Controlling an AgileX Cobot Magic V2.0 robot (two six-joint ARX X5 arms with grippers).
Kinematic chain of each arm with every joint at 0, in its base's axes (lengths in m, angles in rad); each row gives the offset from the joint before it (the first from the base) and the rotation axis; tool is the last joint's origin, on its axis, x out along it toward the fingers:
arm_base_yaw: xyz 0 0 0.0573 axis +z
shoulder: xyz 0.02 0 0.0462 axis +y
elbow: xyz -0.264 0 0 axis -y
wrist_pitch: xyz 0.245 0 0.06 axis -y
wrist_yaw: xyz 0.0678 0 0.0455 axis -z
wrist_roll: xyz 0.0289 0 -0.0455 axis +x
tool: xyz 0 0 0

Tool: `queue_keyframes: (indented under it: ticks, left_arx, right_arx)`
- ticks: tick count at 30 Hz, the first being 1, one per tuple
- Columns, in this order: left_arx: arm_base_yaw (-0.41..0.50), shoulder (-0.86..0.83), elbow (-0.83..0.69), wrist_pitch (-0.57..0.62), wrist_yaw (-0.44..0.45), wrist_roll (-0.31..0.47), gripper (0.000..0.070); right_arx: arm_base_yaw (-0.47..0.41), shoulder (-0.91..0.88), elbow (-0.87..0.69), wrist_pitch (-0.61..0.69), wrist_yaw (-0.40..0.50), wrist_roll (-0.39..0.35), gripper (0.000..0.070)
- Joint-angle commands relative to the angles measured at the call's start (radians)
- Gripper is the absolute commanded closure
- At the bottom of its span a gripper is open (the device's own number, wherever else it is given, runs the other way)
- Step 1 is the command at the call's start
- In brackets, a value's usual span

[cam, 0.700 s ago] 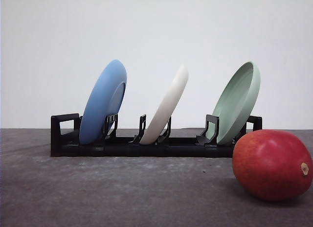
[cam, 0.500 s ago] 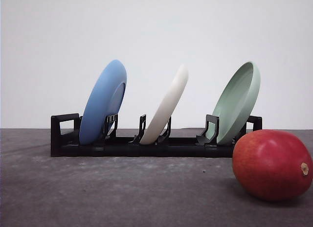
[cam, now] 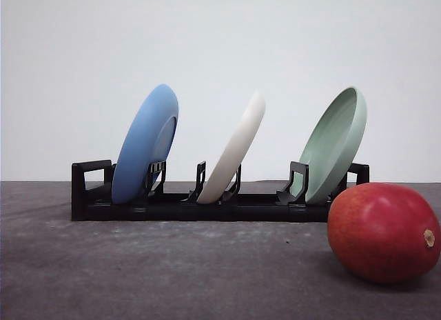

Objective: Place pomegranate in white plate

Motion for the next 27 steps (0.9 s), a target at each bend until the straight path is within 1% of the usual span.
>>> queue_keyframes:
  ticks: [1, 4, 7, 9, 14, 18, 23, 25, 27]
  left_arx:
    - [0.0, -0.002, -0.007, 0.049, 0.002, -0.066, 0.07]
    - [0.0, -0.001, 0.024, 0.08, 0.004, -0.08, 0.07]
    - [0.0, 0.003, 0.09, 0.043, 0.005, -0.072, 0.0698]
    - [0.0, 0.014, 0.145, -0.017, 0.005, -0.059, 0.0697]
    - [0.0, 0.096, 0.341, -0.258, 0.005, 0.07, 0.0697]
    - [0.0, 0.197, 0.5, -0.442, 0.019, 0.176, 0.0697]
    - [0.0, 0.34, 0.655, -0.621, 0.086, 0.334, 0.0697]
    - [0.0, 0.395, 0.696, -0.674, 0.112, 0.375, 0.0697]
    - [-0.001, 0.442, 0.72, -0.701, 0.142, 0.402, 0.0697]
  right_arx:
    - [0.0, 0.0, 0.021, 0.009, -0.021, 0.112, 0.069]
    - [0.0, 0.001, 0.073, -0.025, -0.049, 0.145, 0.0691]
    - [0.0, 0.001, 0.158, -0.112, -0.05, 0.161, 0.0692]
    - [0.0, 0.003, 0.219, -0.173, -0.049, 0.16, 0.0693]
    - [0.0, 0.044, 0.367, -0.313, -0.05, 0.151, 0.0694]
    - [0.0, 0.11, 0.474, -0.428, -0.051, 0.088, 0.0694]
    - [0.0, 0.225, 0.558, -0.544, -0.065, -0.026, 0.0694]
    - [0.0, 0.277, 0.573, -0.564, -0.092, -0.074, 0.0694]
    - [0.0, 0.324, 0.575, -0.567, -0.141, -0.112, 0.0694]
